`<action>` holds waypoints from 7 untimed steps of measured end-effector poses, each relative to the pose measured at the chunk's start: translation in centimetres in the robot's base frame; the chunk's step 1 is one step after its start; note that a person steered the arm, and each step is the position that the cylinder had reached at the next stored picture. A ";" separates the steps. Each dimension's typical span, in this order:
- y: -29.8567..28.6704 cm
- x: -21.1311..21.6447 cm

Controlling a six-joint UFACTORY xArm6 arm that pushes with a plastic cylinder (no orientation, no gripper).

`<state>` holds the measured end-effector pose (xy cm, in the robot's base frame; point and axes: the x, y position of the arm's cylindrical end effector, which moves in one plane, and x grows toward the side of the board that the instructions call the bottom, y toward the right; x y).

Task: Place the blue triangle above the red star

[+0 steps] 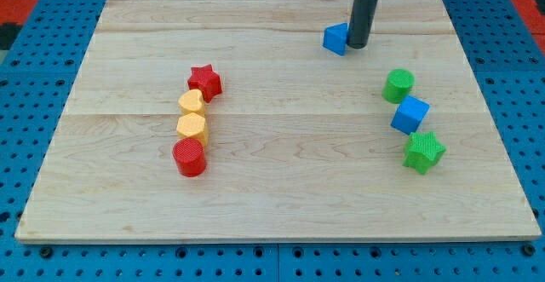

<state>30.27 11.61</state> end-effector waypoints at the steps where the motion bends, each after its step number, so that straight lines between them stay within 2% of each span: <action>1: -2.9 -1.0; 2: -3.5 -3.0; 3: -9.1 -2.7; 4: -8.8 -5.0; 5: -11.3 -5.1; 7: -21.7 -4.5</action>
<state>25.74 -10.14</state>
